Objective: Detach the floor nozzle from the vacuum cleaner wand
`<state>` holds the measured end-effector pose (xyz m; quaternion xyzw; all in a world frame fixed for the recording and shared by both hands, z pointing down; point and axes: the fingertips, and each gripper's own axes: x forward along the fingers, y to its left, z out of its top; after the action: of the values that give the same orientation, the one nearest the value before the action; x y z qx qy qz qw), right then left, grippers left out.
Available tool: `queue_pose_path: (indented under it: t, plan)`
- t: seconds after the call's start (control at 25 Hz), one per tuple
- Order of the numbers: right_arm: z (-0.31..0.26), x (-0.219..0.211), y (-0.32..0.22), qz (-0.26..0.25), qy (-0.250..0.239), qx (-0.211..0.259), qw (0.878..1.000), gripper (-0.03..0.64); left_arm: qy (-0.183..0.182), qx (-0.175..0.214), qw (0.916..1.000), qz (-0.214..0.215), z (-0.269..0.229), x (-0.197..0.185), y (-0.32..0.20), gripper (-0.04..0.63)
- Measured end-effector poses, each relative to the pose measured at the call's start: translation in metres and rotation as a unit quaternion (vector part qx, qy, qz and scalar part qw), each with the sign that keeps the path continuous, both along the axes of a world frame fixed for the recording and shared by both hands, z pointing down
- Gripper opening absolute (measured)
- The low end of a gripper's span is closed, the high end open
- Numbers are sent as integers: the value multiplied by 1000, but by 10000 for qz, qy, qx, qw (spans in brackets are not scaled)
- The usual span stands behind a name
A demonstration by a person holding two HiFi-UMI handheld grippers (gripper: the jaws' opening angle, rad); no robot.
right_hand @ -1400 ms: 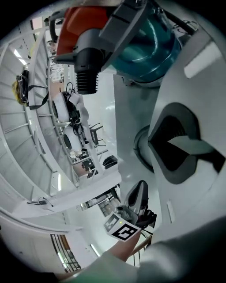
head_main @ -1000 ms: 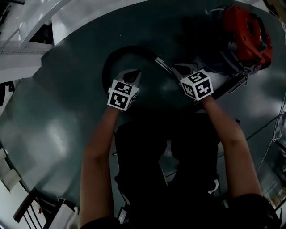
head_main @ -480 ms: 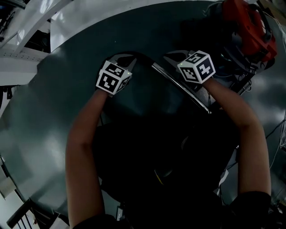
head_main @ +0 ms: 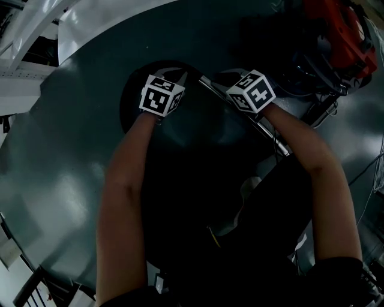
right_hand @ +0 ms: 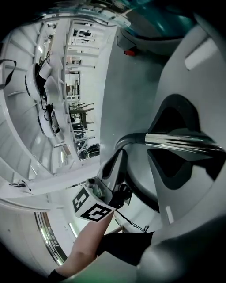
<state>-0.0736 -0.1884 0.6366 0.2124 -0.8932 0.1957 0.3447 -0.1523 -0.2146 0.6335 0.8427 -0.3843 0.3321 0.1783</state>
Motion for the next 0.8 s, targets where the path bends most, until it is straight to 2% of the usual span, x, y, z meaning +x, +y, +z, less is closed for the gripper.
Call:
queue_pose_path:
  t: [0.12,0.2,0.24,0.32,0.48,0.8]
  plan:
    - [8,-3,5,-151,35,-28,9999,120,-652,280,9944,780,6,12,5,8]
    - [17,-3,4,-162,124,-88,9998,146,-869,306,9894,1124,12,17,11,12]
    - [21,-2,3,-137,167,-142,9997,163,-868,270,9889,1172,15,18,12,23]
    - [28,-3,2,-83,193,-289,9994,189,-779,192,9907,1099,18,16,10,97]
    - [37,-7,6,-103,290,-365,9989,199,-790,209,9923,932,16,7,4,129]
    - [60,-14,10,-290,754,-337,9962,209,-390,-246,9949,898,29,10,12,184]
